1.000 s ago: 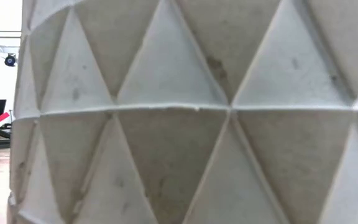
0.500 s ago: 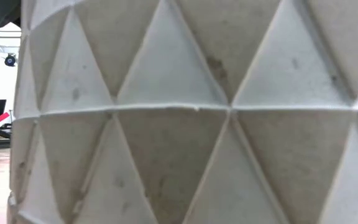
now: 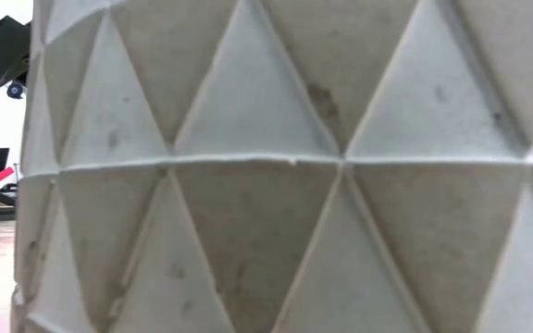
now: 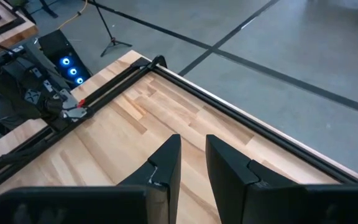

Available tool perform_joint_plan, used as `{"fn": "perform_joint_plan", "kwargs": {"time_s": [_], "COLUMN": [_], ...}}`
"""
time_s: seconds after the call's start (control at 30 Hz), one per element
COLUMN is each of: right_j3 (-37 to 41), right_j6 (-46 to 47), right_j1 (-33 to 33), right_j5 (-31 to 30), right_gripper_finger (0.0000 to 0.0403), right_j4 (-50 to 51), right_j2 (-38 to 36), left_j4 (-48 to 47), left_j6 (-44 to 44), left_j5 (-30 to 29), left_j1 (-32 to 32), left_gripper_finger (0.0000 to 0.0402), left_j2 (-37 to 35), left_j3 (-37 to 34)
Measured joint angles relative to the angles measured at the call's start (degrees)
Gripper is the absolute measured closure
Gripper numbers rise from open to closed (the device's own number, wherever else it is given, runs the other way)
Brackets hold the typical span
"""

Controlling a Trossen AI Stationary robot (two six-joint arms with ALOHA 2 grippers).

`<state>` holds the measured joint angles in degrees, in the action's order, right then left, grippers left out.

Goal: Pick and place pill bottles into a basket
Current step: Put the medicine bottle into the container

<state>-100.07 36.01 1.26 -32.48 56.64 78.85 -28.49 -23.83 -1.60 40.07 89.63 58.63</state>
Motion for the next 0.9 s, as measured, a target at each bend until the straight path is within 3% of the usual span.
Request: {"fn": "perform_joint_plan", "kwargs": {"time_s": [0.9], "right_j3": [0.00], "right_j6": [0.44], "right_j1": [0.02], "right_j5": [1.22], "right_gripper_finger": [0.0335], "right_j4": [0.02], "right_j2": [0.00], "left_j4": [4.06], "left_j6": [-1.29], "left_j5": [0.01], "left_j1": [-0.37], "left_gripper_finger": [0.0178], "left_j2": [0.02], "left_j3": [-4.79]}}
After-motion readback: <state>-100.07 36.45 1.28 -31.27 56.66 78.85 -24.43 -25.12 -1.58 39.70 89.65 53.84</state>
